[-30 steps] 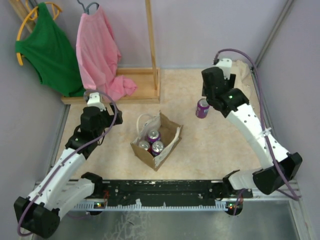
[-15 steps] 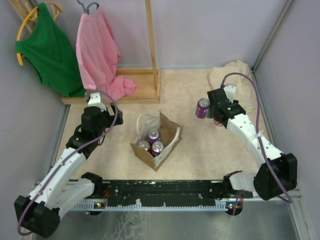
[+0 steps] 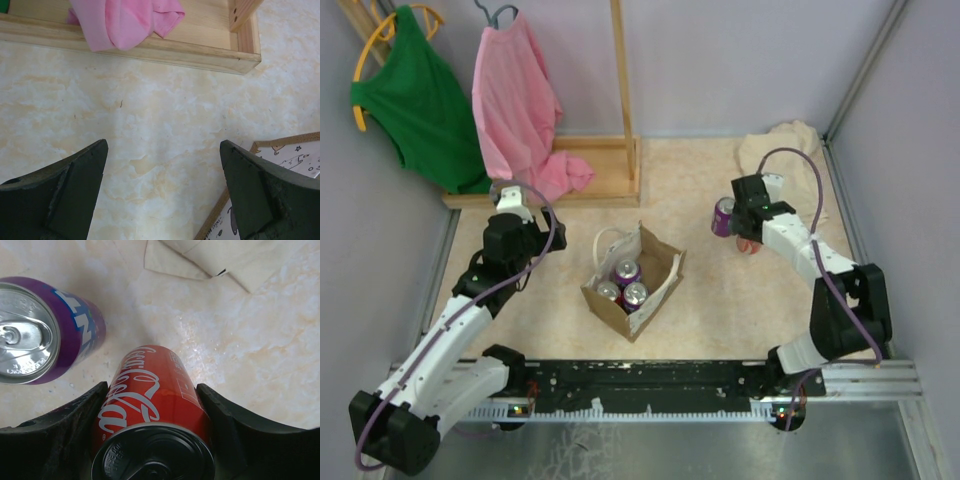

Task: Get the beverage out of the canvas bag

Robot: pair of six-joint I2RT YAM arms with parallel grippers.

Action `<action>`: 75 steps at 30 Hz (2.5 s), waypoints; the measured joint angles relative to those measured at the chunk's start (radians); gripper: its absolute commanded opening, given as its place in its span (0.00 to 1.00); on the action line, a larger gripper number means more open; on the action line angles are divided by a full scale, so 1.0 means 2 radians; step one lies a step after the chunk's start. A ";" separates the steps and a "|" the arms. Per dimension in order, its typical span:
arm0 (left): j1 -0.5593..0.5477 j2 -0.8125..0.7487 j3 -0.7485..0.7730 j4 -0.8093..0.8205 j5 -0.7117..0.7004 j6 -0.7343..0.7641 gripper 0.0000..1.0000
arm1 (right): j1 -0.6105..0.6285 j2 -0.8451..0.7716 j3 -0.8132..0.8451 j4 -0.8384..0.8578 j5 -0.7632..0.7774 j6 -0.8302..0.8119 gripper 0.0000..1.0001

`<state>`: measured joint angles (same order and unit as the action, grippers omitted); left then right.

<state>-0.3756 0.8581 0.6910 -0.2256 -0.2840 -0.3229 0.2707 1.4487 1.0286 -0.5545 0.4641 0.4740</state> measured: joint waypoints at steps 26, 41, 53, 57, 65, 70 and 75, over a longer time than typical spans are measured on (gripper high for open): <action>0.000 0.002 0.000 -0.004 0.000 0.000 1.00 | -0.012 0.051 -0.024 0.027 -0.035 0.021 0.79; 0.000 0.002 0.000 -0.009 0.000 0.000 1.00 | -0.007 0.019 -0.027 0.027 -0.027 0.008 0.99; 0.000 0.002 0.000 -0.010 0.000 -0.001 1.00 | 0.113 -0.128 0.098 -0.080 0.046 -0.011 0.97; 0.000 0.002 0.000 -0.009 0.000 -0.001 1.00 | 0.170 -0.158 0.132 -0.084 0.034 -0.023 0.86; 0.000 0.002 0.000 -0.009 0.001 -0.002 1.00 | 0.307 -0.110 0.188 -0.060 0.010 -0.065 0.80; 0.000 0.002 0.000 -0.009 0.003 -0.002 1.00 | 0.348 -0.036 0.182 -0.051 -0.005 -0.074 0.75; 0.000 -0.006 -0.003 -0.010 0.003 -0.007 1.00 | 0.358 -0.015 0.149 -0.040 -0.045 -0.070 0.82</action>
<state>-0.3756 0.8463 0.6853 -0.2451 -0.2775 -0.3367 0.9867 1.4193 1.3270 -0.6353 0.3737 0.3347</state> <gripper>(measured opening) 0.997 0.767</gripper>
